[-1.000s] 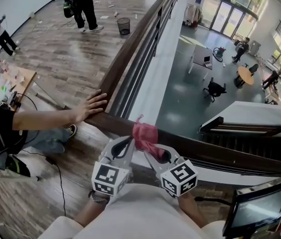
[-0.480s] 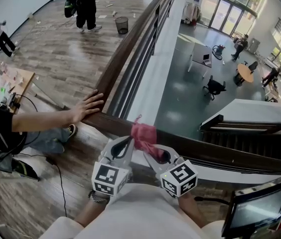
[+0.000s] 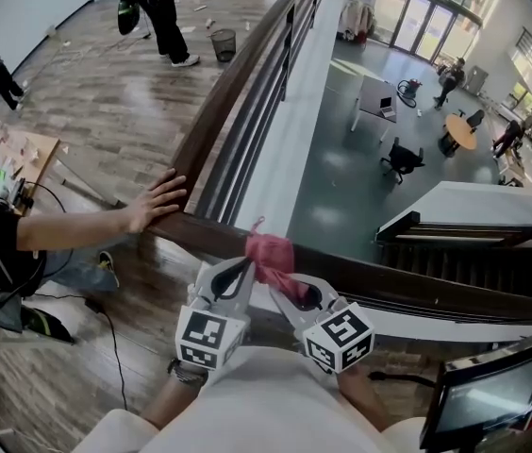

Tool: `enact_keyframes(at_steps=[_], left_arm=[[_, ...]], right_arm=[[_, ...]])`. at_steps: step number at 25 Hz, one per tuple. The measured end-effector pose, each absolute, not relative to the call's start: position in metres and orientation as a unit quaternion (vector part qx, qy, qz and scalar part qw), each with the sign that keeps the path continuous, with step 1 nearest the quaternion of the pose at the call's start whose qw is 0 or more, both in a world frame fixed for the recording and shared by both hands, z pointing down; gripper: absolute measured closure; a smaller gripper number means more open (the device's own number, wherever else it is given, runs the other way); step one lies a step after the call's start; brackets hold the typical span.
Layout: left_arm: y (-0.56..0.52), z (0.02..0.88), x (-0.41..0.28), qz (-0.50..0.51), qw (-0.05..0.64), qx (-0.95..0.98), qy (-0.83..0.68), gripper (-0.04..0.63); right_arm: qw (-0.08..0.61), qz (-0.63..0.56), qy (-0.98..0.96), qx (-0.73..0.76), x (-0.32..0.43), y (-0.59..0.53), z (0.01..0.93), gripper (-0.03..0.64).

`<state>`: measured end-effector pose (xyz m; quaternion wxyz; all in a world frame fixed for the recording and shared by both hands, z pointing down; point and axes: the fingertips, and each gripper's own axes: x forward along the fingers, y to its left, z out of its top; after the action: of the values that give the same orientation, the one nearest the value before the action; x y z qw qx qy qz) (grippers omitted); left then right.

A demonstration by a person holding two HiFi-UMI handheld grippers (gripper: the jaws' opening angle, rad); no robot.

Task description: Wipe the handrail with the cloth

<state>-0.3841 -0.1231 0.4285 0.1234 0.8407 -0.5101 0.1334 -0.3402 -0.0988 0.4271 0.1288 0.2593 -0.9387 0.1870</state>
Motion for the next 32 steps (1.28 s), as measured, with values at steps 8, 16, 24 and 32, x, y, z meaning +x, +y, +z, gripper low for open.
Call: enact_keyframes(at_steps=[8,16,24,32], left_arm=[[-0.126,0.431,-0.376,0.148,0.128,0.848,-0.493,0.589],[-0.128,0.432,-0.361,0.14,0.124,0.856,-0.482,0.589],[-0.129,0.434,-0.354,0.135,0.124,0.859,-0.478,0.589],[-0.128,0.435,-0.351,0.135,0.124,0.859,-0.478,0.589]], right_arm=[[0.127,0.191,-0.937,0.265,-0.334,-0.1,0.429,0.555],[0.123,0.196,-0.934,0.272,-0.321,-0.099,0.43,0.555],[0.12,0.198,-0.933,0.276,-0.314,-0.1,0.433,0.555],[0.117,0.2,-0.932,0.28,-0.31,-0.098,0.433,0.555]])
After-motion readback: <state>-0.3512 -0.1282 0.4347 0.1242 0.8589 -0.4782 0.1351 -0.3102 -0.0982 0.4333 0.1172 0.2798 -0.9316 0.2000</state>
